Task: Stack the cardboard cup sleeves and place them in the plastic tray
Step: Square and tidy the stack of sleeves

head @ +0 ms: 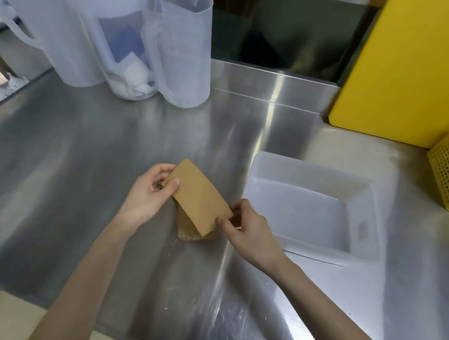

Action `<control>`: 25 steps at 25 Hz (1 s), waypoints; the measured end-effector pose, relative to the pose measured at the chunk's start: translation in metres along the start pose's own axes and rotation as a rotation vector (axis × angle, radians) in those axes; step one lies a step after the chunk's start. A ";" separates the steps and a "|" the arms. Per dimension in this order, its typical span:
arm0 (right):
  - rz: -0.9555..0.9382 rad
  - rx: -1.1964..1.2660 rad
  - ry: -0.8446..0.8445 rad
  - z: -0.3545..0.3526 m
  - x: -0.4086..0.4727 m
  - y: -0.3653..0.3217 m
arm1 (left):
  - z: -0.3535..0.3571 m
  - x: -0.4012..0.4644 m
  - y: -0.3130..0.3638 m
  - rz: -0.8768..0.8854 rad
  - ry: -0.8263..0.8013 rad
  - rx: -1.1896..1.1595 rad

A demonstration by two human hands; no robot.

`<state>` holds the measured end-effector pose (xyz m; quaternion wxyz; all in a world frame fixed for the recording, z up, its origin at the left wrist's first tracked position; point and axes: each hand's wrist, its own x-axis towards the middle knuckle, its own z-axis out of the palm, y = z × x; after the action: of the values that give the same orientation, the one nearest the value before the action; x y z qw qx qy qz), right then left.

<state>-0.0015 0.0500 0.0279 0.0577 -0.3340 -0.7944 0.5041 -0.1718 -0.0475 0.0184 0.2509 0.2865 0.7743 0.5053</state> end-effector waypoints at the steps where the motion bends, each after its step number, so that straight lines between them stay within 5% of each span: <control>1: -0.002 -0.036 -0.016 -0.003 0.008 -0.006 | -0.004 0.008 0.002 0.003 -0.026 0.028; 16: 0.145 -0.527 -0.348 -0.001 0.091 -0.026 | 0.014 0.048 -0.013 -0.148 -0.122 0.249; 25: 0.170 -0.573 -0.399 0.011 0.095 -0.024 | 0.022 0.043 -0.025 -0.133 -0.052 0.435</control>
<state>-0.0912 0.0907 0.0195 -0.2368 -0.2965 -0.8684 0.3194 -0.1922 -0.0110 -0.0172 0.2360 0.2952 0.8754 0.3015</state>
